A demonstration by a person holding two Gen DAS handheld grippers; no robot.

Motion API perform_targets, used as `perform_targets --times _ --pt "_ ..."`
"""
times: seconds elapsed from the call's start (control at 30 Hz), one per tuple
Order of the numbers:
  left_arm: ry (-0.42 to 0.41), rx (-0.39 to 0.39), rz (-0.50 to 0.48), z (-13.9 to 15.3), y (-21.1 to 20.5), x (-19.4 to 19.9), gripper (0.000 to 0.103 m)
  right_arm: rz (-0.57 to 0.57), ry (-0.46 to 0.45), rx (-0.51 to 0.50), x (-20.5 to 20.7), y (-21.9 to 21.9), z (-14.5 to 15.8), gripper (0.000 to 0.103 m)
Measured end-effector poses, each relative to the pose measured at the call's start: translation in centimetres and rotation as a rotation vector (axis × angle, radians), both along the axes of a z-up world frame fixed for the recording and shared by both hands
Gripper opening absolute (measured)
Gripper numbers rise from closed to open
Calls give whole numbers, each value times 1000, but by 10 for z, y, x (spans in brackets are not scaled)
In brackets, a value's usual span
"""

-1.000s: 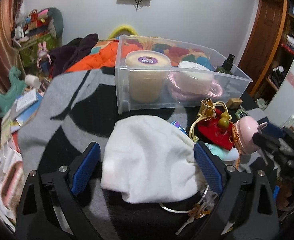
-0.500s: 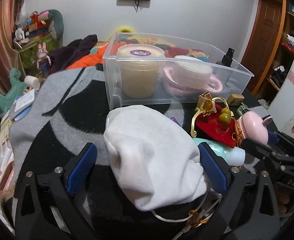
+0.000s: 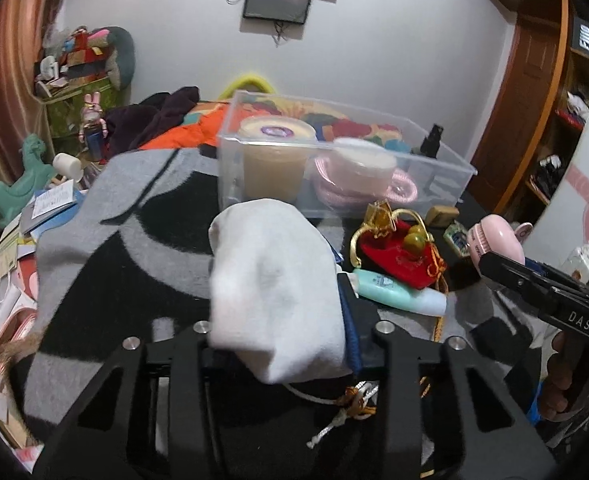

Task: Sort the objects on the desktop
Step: 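Carry the cloth bag with the left tool while the right tool carries the pink container to the box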

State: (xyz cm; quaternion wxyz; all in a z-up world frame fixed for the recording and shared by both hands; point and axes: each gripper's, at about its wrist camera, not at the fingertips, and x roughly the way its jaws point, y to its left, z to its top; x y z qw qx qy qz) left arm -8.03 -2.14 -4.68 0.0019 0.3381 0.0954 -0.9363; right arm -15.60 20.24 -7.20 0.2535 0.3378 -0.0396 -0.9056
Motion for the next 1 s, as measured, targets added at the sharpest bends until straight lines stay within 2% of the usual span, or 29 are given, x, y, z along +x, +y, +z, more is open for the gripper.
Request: perform_targets --times 0.37,0.6,0.83,1.0 --pt "52 20 90 24 -22 10 35 -17 36 5 -5 7 16 60" --pt "99 24 133 46 -35 9 35 -17 94 23 -7 11 35 60" --pt "173 26 113 74 -35 0 35 -9 140 11 -15 6 52 60" --pt "174 16 79 82 -31 -18 35 1 159 4 -24 -4 58 60"
